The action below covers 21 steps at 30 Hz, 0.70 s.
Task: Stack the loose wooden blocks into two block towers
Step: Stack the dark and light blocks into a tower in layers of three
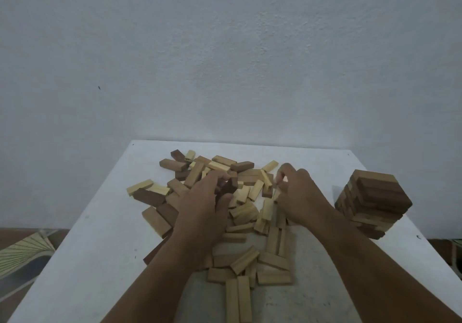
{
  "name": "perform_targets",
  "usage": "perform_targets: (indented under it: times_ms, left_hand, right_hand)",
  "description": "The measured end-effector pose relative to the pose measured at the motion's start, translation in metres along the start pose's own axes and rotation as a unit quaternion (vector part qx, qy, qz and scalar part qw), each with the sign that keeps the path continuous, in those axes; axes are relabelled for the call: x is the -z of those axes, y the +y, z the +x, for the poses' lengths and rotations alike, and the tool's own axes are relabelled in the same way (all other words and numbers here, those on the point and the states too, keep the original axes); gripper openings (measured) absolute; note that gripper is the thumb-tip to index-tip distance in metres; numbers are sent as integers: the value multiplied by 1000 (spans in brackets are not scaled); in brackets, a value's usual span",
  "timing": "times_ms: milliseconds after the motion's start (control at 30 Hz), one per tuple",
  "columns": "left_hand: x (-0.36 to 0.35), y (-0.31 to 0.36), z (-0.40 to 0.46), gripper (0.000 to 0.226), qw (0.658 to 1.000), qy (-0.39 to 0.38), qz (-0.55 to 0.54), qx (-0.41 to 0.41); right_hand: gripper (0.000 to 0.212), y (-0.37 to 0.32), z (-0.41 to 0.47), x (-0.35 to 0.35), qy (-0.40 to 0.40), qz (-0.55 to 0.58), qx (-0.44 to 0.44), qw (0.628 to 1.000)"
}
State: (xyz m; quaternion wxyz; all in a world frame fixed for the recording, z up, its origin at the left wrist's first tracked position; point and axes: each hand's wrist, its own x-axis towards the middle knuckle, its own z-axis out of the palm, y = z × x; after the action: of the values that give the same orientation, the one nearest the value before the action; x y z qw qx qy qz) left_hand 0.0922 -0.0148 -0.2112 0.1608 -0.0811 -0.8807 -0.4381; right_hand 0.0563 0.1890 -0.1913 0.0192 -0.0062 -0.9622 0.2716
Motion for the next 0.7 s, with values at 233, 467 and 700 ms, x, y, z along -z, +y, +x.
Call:
perform_targets:
  times_ms: [233, 467, 700]
  left_hand:
    - [0, -1, -2, 27, 1000, -3, 0, -4]
    - [-1, -2, -2, 28, 1000, -3, 3, -7]
    - [-2, -2, -2, 28, 1000, 3, 15, -14]
  right_hand:
    - [13, -1, 13, -15, 60, -66, -25, 996]
    - [38, 0, 24, -23, 83, -76, -39, 993]
    - [31, -3, 28, -23, 98, -53, -34, 993]
